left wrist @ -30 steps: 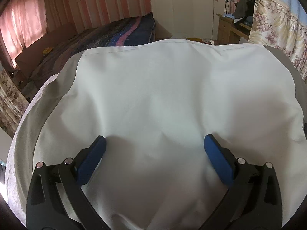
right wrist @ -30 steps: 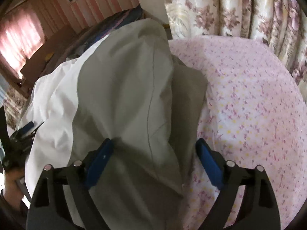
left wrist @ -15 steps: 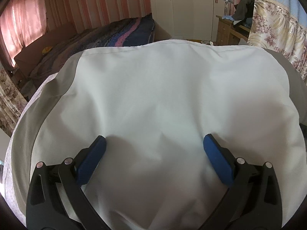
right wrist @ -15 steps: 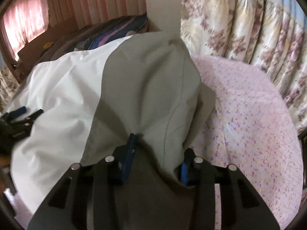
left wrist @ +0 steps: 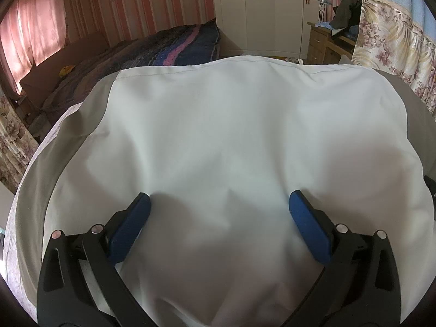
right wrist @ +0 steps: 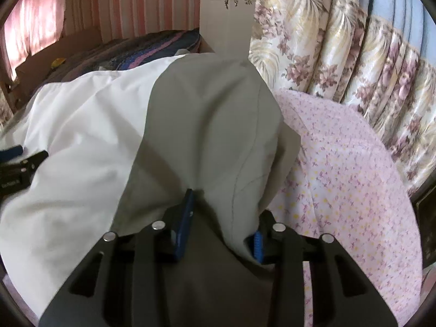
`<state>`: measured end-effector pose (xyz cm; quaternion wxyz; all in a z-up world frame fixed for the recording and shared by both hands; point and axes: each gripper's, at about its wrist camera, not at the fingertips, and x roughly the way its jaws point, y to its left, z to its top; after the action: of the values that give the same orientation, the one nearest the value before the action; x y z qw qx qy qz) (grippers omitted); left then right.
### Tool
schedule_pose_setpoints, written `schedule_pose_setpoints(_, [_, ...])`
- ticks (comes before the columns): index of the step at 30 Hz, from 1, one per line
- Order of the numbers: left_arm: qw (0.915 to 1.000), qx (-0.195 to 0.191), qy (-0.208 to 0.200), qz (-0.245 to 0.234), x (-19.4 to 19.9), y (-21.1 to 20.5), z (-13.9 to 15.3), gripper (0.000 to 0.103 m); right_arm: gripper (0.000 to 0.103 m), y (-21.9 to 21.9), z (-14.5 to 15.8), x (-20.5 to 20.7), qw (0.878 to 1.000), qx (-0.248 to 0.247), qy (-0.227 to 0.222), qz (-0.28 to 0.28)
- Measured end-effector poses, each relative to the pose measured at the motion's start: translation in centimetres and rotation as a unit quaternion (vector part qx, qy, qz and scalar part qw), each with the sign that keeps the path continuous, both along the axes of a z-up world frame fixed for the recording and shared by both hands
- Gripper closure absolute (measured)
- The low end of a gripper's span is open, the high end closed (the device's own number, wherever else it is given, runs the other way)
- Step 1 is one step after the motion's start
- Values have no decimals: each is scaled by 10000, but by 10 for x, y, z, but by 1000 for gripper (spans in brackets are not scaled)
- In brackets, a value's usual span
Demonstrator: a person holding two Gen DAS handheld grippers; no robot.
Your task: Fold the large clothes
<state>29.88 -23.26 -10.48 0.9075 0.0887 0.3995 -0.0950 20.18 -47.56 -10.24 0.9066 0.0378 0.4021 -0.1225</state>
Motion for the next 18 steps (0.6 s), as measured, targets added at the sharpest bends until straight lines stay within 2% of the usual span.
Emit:
schedule_pose_setpoints(6, [10000,-40,41,-3,1,2,-1,3,81,-6,3,5,9992,315,186,-150])
schedule_pose_setpoints(12, [10000,-28,58,-11,1,2,-2,3,95,-15,13,4,9973,688,181,-197])
schedule_pose_setpoints(18, [9999,-123,85,-28,2,5,-2,3,98,-19,40,-1,9947,1009,-69,-164])
